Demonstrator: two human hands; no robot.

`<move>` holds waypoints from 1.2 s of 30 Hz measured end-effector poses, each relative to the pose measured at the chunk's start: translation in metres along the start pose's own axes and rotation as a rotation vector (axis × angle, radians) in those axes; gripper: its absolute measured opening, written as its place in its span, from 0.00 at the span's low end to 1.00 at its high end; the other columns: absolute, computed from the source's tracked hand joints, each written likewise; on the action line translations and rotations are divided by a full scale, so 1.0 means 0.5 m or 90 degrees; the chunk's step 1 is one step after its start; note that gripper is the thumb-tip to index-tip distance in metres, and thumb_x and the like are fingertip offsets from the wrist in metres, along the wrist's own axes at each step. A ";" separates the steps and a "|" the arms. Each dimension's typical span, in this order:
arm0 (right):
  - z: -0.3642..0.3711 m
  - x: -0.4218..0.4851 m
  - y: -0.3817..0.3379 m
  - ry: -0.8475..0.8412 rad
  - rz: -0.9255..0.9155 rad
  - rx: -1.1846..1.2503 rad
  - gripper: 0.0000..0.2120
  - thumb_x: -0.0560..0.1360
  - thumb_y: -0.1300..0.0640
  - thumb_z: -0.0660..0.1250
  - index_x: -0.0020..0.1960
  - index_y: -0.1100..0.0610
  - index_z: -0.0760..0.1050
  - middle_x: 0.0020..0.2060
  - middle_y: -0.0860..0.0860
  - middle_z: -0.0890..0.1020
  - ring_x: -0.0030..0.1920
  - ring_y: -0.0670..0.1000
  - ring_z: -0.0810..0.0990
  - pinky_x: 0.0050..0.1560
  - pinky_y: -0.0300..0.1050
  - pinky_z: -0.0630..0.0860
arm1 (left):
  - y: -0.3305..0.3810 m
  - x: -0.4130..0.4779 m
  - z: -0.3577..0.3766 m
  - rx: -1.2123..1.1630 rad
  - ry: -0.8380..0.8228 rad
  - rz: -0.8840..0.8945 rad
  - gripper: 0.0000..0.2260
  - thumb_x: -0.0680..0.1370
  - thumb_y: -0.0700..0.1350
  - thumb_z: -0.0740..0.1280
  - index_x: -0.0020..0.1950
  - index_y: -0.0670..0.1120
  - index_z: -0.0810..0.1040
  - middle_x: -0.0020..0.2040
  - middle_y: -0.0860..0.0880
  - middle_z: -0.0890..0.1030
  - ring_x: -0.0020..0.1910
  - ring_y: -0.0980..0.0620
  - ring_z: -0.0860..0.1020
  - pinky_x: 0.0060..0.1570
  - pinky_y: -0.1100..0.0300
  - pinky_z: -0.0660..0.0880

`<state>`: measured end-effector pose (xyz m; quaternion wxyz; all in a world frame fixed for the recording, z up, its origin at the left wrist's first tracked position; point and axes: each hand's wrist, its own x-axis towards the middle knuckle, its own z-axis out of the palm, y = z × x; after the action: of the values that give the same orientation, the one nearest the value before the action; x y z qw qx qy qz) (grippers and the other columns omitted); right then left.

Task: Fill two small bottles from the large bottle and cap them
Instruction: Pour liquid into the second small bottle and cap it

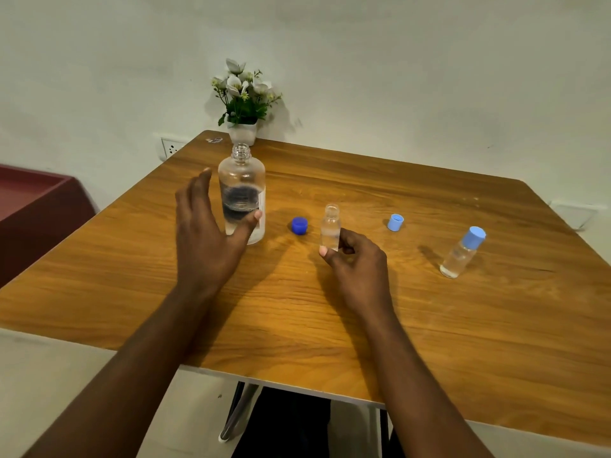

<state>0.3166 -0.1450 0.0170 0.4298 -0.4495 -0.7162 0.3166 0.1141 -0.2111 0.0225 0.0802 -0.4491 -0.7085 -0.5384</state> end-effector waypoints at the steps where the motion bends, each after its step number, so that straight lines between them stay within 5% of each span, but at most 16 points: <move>1: 0.000 0.001 0.001 0.002 0.000 0.001 0.15 0.72 0.56 0.73 0.59 0.53 0.80 0.48 0.43 0.81 0.48 0.43 0.78 0.50 0.42 0.74 | 0.009 -0.008 -0.004 -0.011 0.033 0.051 0.31 0.73 0.54 0.72 0.71 0.48 0.63 0.67 0.46 0.68 0.64 0.50 0.70 0.58 0.53 0.73; 4: -0.002 0.004 0.003 0.005 0.009 0.004 0.16 0.72 0.56 0.74 0.60 0.53 0.81 0.47 0.40 0.81 0.44 0.35 0.77 0.47 0.34 0.72 | 0.041 -0.038 -0.002 -0.041 0.015 0.189 0.14 0.76 0.47 0.68 0.60 0.45 0.73 0.55 0.47 0.76 0.52 0.54 0.74 0.47 0.56 0.74; 7: -0.004 0.008 0.002 0.007 0.012 0.009 0.14 0.71 0.55 0.74 0.57 0.53 0.82 0.48 0.43 0.85 0.44 0.35 0.78 0.48 0.38 0.76 | 0.071 -0.059 0.019 -0.031 -0.116 0.243 0.09 0.76 0.45 0.67 0.55 0.43 0.79 0.48 0.48 0.80 0.45 0.55 0.76 0.43 0.56 0.75; 12: -0.011 0.009 0.002 0.015 0.009 0.008 0.09 0.72 0.54 0.72 0.51 0.52 0.83 0.43 0.45 0.86 0.42 0.42 0.82 0.45 0.47 0.79 | 0.113 -0.047 0.071 -0.073 -0.322 0.044 0.20 0.74 0.54 0.71 0.64 0.49 0.77 0.54 0.55 0.81 0.46 0.61 0.77 0.41 0.65 0.73; 16: -0.013 0.015 0.005 0.007 -0.022 -0.039 0.12 0.73 0.59 0.68 0.55 0.53 0.82 0.47 0.46 0.86 0.49 0.48 0.82 0.49 0.53 0.79 | 0.126 -0.027 0.099 -0.130 -0.432 -0.016 0.19 0.72 0.56 0.72 0.60 0.51 0.81 0.49 0.56 0.83 0.45 0.59 0.80 0.46 0.57 0.79; 23: -0.012 0.037 0.020 0.001 -0.021 -0.077 0.14 0.74 0.59 0.68 0.59 0.54 0.80 0.51 0.49 0.84 0.54 0.52 0.79 0.53 0.53 0.77 | 0.126 -0.004 0.132 -0.202 -0.464 -0.050 0.15 0.71 0.51 0.75 0.57 0.51 0.83 0.48 0.55 0.85 0.46 0.61 0.82 0.51 0.53 0.80; 30: -0.016 0.043 0.028 -0.024 -0.049 -0.078 0.20 0.71 0.62 0.70 0.62 0.50 0.79 0.49 0.47 0.83 0.53 0.48 0.75 0.49 0.40 0.71 | 0.117 0.010 0.155 -0.206 -0.428 -0.031 0.12 0.71 0.51 0.75 0.53 0.51 0.84 0.41 0.54 0.85 0.38 0.58 0.83 0.44 0.48 0.81; 36: -0.047 0.074 0.047 0.243 0.098 -0.093 0.20 0.72 0.65 0.66 0.64 0.58 0.78 0.52 0.52 0.83 0.55 0.53 0.80 0.57 0.44 0.74 | 0.112 0.013 0.157 -0.162 -0.341 0.005 0.11 0.71 0.54 0.73 0.51 0.53 0.83 0.35 0.57 0.82 0.34 0.61 0.78 0.37 0.55 0.78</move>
<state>0.3381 -0.1000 0.0196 0.4987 -0.5843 -0.6066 0.2047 0.1798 -0.1411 0.0330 -0.1647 -0.5842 -0.6296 -0.4850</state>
